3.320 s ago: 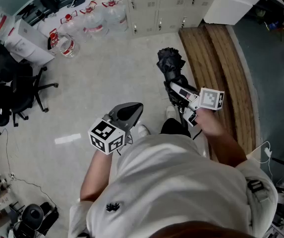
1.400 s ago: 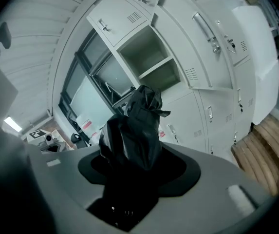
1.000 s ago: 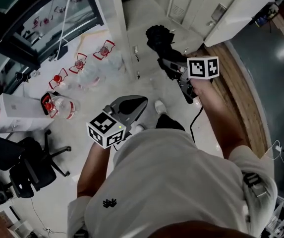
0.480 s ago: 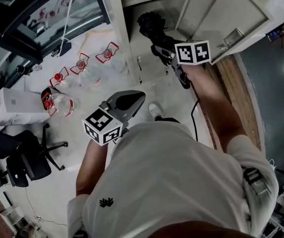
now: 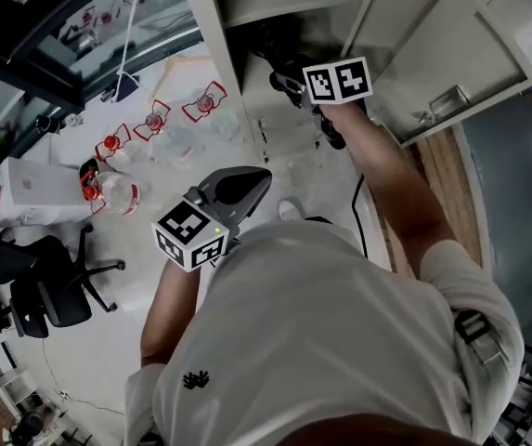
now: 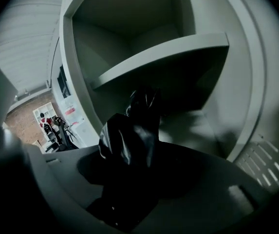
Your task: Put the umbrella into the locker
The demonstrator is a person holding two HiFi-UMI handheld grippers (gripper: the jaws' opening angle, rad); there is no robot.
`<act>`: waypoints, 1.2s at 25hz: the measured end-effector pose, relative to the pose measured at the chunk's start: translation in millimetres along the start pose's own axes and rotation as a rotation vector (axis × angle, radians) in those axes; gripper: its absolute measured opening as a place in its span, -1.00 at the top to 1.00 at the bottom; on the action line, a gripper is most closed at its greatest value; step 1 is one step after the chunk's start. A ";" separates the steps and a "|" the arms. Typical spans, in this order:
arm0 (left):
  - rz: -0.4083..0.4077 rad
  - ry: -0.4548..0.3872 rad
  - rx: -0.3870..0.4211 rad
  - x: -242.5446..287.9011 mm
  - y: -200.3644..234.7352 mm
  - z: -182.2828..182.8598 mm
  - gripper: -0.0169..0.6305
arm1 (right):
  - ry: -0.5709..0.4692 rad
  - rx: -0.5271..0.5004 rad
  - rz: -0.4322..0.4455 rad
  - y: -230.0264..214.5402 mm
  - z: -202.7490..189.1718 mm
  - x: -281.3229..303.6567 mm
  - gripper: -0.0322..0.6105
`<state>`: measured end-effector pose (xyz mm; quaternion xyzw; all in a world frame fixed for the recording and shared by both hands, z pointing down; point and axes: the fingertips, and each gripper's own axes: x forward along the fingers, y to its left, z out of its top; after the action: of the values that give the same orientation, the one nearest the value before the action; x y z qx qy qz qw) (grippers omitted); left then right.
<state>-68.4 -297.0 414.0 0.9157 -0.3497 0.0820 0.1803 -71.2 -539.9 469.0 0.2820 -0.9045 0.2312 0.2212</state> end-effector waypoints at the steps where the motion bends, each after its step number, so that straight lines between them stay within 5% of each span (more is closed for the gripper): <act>1: 0.007 -0.005 0.002 1.8 2.4 2.8 0.78 | 0.006 -0.011 -0.004 -3.1 2.9 6.0 0.18; 17: 0.144 -0.053 -0.022 2.9 34.9 16.5 0.78 | 0.098 -0.221 -0.090 -28.2 24.3 81.3 0.18; 30: 0.163 -0.049 -0.037 -4.1 45.9 13.1 0.78 | 0.167 -0.358 -0.148 -35.4 28.5 111.4 0.18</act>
<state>-101.8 -331.3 413.3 0.8824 -0.4290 0.0674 0.1811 -139.9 -626.8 515.8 0.2839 -0.8864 0.0723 0.3584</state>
